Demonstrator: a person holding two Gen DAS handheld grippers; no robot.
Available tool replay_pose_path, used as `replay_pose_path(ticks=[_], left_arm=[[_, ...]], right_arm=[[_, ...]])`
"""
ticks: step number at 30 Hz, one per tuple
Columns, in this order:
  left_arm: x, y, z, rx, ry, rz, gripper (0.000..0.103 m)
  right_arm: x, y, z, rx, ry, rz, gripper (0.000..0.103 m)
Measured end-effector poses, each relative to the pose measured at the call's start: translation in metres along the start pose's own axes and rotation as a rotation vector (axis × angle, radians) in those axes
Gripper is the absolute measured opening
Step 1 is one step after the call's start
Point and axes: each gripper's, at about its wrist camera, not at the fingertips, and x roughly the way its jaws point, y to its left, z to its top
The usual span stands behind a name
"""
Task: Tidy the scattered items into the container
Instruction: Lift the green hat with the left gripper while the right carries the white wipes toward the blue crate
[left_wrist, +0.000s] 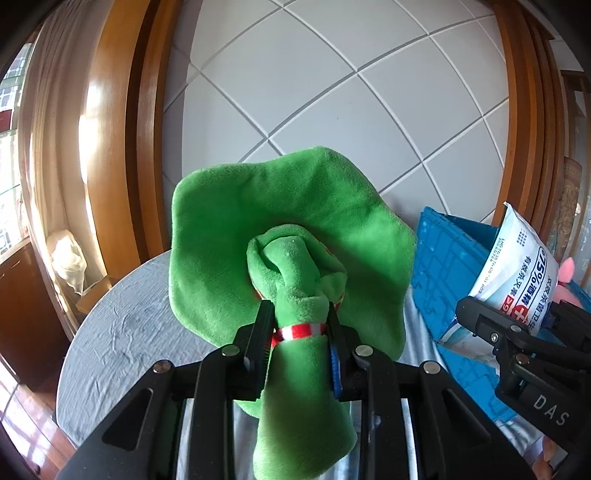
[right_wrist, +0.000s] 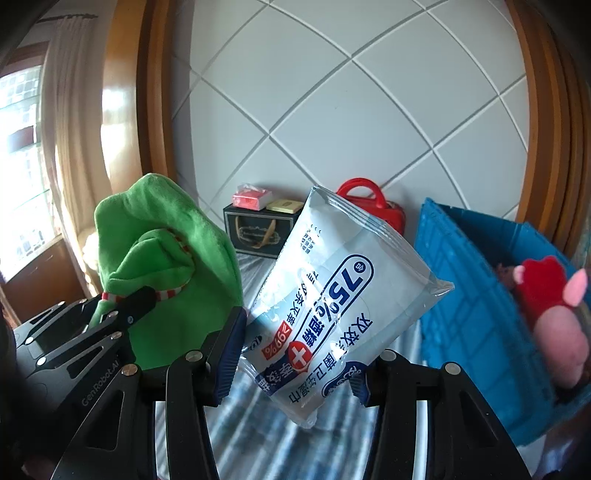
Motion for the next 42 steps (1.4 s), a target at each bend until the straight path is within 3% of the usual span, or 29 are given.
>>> replay_pose_path(ticks=[8,19,30,42], left_arm=[[-0.014,-0.043,0.006,0.031,-0.010,-0.012,0.025],[0.003,-0.067,0.031,0.080,-0.061,-0.136,0.025],[0.004,-0.090,0.045,0.081,-0.077,-0.207,0.025],[0.011,-0.166,0.057,0.094,-0.099,-0.190,0.025]], right_arm=[[-0.026,-0.036,0.003,0.008,-0.022,-0.014,0.049],[-0.034,-0.068,0.024,0.032,-0.074,-0.147,0.049],[-0.034,-0.092,0.044,0.043,-0.076,-0.219,0.049],[-0.035,-0.164,0.052,0.044,-0.107,-0.204,0.049]])
